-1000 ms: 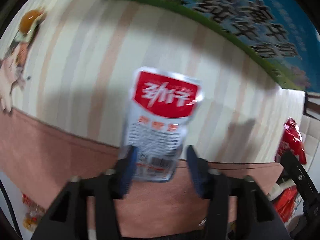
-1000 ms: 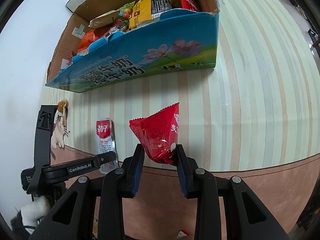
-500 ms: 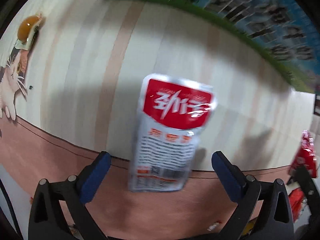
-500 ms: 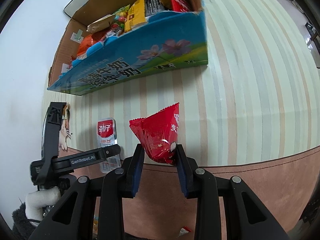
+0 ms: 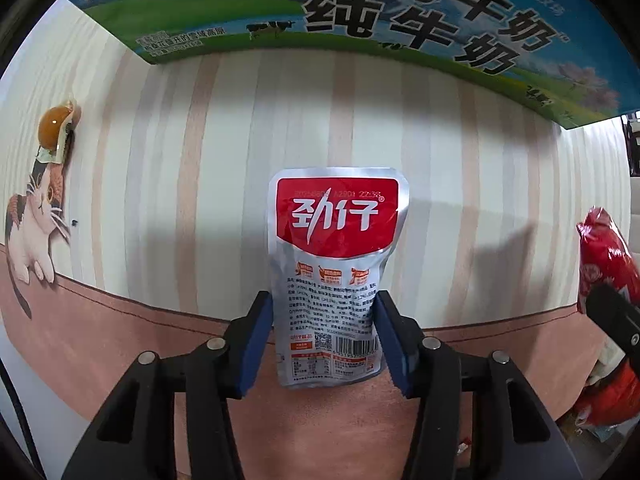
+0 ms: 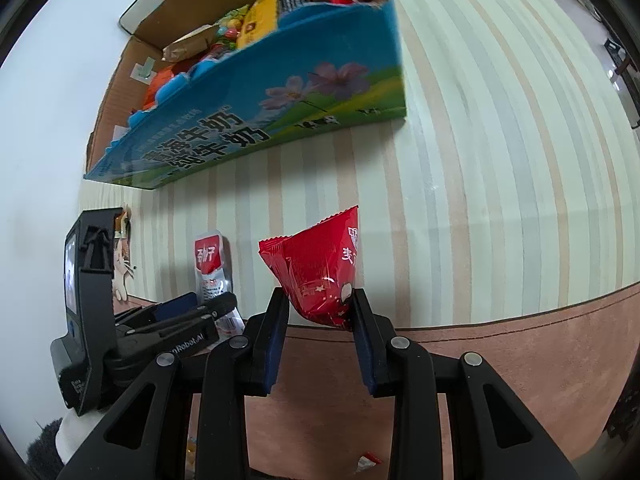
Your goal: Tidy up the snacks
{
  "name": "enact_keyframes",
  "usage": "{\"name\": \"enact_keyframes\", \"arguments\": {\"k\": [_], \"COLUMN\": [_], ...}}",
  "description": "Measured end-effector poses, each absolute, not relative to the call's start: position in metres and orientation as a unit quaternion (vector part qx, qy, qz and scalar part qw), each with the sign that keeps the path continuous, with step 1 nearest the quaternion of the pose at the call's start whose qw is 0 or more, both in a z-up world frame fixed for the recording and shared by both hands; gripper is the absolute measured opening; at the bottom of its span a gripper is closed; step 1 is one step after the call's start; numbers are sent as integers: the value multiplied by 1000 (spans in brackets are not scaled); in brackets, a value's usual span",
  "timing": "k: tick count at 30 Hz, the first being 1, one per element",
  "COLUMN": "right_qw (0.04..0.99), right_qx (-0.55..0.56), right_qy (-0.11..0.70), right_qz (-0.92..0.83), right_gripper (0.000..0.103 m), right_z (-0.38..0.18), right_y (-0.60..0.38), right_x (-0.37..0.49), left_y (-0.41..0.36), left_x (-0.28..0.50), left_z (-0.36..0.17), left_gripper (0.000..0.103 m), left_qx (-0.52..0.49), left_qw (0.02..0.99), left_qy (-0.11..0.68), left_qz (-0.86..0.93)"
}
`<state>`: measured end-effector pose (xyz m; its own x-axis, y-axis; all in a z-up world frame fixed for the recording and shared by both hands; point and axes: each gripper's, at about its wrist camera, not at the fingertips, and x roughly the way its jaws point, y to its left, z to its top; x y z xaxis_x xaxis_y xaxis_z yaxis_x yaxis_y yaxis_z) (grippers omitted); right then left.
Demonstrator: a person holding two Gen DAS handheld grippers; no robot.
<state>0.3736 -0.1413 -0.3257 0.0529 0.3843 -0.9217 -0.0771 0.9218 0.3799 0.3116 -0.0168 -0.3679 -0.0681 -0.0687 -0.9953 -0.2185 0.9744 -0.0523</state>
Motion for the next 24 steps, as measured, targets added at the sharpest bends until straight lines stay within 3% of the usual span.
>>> {"name": "enact_keyframes", "arguments": {"k": [3,12,19,24], "right_qw": [720,720,727,750], "right_qx": [114,120,144,163], "right_qy": [664,662,640,599], "right_qz": [166,171,203,229], "right_gripper": [34,34,34,34], "right_z": [-320,-313,-271,-216], "right_y": [-139,-139,-144,-142], "right_x": [375,377,381,411], "left_y": [-38,-18,-7,10], "left_x": [286,269,271,324], "left_z": [-351,-315,-211,-153], "left_gripper": [32,29,29,29], "left_qx": [-105,-138,-170,-194], "left_qw": [681,689,746,779], "left_qy": [723,710,644,596], "left_qz": [45,44,9,-20]}}
